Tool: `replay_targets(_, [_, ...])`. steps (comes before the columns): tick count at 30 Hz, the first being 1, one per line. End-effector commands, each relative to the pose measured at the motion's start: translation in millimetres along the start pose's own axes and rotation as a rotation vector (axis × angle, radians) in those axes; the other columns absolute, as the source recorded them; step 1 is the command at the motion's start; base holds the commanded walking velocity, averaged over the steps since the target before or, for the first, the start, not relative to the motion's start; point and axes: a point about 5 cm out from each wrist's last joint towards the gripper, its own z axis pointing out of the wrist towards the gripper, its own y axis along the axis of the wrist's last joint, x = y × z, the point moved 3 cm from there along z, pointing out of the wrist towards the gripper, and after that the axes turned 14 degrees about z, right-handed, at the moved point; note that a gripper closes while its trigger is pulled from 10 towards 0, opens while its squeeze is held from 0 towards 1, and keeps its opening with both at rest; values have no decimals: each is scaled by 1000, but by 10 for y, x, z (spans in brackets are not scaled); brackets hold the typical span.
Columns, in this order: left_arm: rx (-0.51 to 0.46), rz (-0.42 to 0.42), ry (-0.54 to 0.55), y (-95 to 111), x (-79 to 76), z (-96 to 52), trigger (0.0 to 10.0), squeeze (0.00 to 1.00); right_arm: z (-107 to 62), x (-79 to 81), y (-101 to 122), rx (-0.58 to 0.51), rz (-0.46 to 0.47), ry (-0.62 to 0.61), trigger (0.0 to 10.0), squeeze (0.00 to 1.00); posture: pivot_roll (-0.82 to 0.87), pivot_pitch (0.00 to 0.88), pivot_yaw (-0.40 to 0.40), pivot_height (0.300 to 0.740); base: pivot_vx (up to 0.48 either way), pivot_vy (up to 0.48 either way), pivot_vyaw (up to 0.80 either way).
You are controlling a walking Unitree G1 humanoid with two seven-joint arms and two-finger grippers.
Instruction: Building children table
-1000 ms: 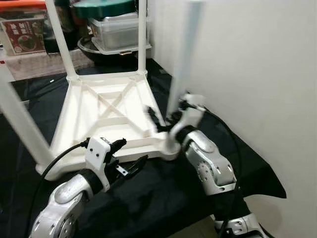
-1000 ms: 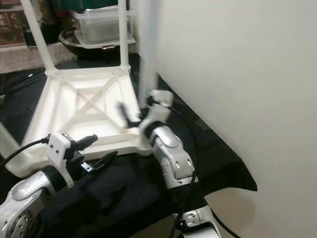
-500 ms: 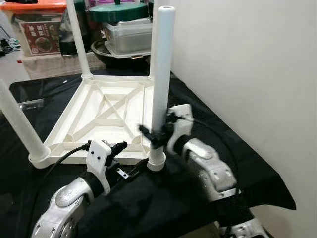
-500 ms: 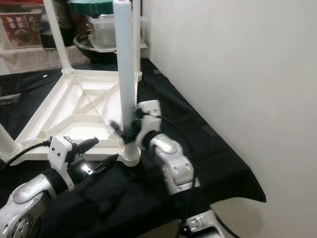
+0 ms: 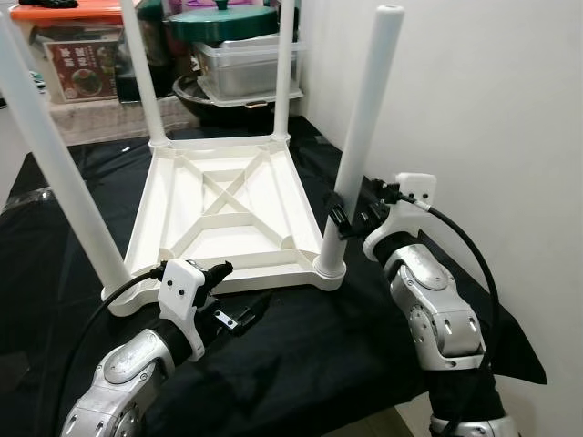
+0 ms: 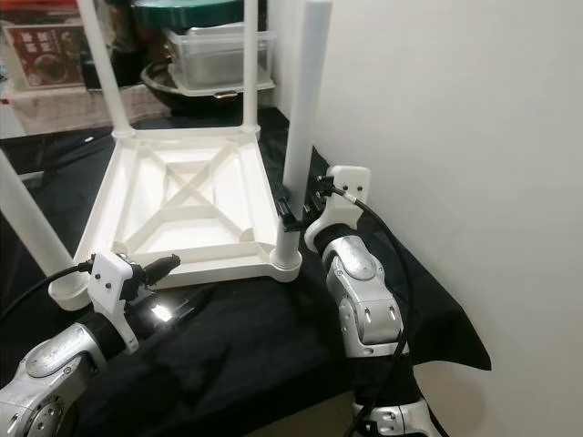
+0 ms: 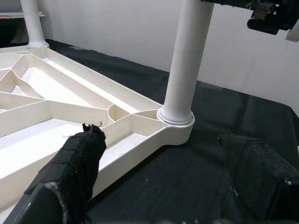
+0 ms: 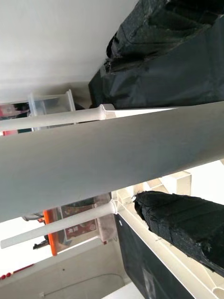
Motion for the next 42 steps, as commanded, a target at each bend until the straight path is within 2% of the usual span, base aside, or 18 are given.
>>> replay_targets(1, [-2, 8, 28, 1, 32, 3, 10000, 0, -28, 21, 29, -21, -8, 10, 10000, 996, -19, 0, -33, 740, 0, 0, 0])
replay_targets(2, [-2, 8, 28, 1, 32, 3, 10000, 0, -28, 21, 29, -21, -8, 10, 10000, 996, -19, 0, -33, 740, 0, 0, 0])
replay_targets(3, [1, 13, 76, -4, 78, 6, 10000, 0, -63, 48, 63, -31, -15, 31, 10000, 39, -18, 0, -38, 740, 0, 0, 0])
replay_targets(6, [1, 13, 76, -4, 78, 6, 10000, 0, -63, 48, 63, -31, -15, 31, 10000, 39, -18, 0, -38, 740, 0, 0, 0])
replay_targets(9, [12, 11, 183, -29, 126, -62, 10000, 0, -201, 46, 83, -12, -1, 51, 10000, 0, -11, 0, -46, 740, 0, 0, 0])
replay_targets(11, [12, 11, 183, -29, 126, -62, 10000, 0, -201, 46, 83, -12, -1, 51, 10000, 0, -11, 0, -46, 740, 0, 0, 0])
replay_targets(13, [54, -7, 281, -115, 111, -204, 10000, 0, -369, -25, 41, 20, -36, 25, 10000, 0, -6, 0, -44, 740, 0, 0, 0])
replay_targets(14, [54, -7, 281, -115, 111, -204, 10000, 0, -369, -25, 41, 20, -36, 25, 10000, 0, -6, 0, -44, 740, 0, 0, 0])
replay_targets(16, [110, -16, 381, -219, 125, -297, 10000, 0, -446, -119, -98, 138, -102, -32, 10000, 0, -9, 0, -40, 740, 0, 0, 0])
replay_targets(27, [84, 2, 459, -167, 163, -338, 10000, 0, -475, -109, -135, 126, -71, 28, 10000, 0, 1, 0, -43, 740, 0, 0, 0])
replay_targets(28, [39, -1, 463, -96, 174, -312, 10000, 0, -292, 34, 51, 34, -39, 123, 10000, 0, 11, 0, -47, 740, 0, 0, 0])
replay_targets(29, [39, -1, 463, -96, 174, -312, 10000, 0, -292, 34, 51, 34, -39, 123, 10000, 0, 11, 0, -47, 740, 0, 0, 0])
replay_targets(31, [15, -10, 455, -67, 180, -270, 10000, 0, -75, 135, 258, -34, -66, 167, 10000, 0, 10, 0, -36, 740, 0, 0, 0])
replay_targets(33, [16, -5, 454, -70, 176, -257, 10000, 0, 22, 116, 362, -52, -83, 159, 10000, 0, 9, 0, -37, 740, 0, 0, 0])
replay_targets(37, [16, -5, 454, -70, 176, -257, 10000, 0, 22, 116, 362, -52, -83, 159, 10000, 0, 9, 0, -37, 740, 0, 0, 0])
replay_targets(39, [17, -2, 454, -69, 158, -249, 10000, 0, 110, 65, 501, -66, -90, 140, 10000, 0, 14, 0, -44, 740, 0, 0, 0])
replay_targets(40, [17, 2, 457, -69, 153, -242, 10000, 0, 215, 30, 712, -97, -115, 132, 10000, 0, 14, 0, -47, 740, 0, 0, 0])
replay_targets(42, [17, 2, 457, -69, 153, -242, 10000, 0, 215, 30, 712, -97, -115, 132, 10000, 0, 14, 0, -47, 740, 0, 0, 0])
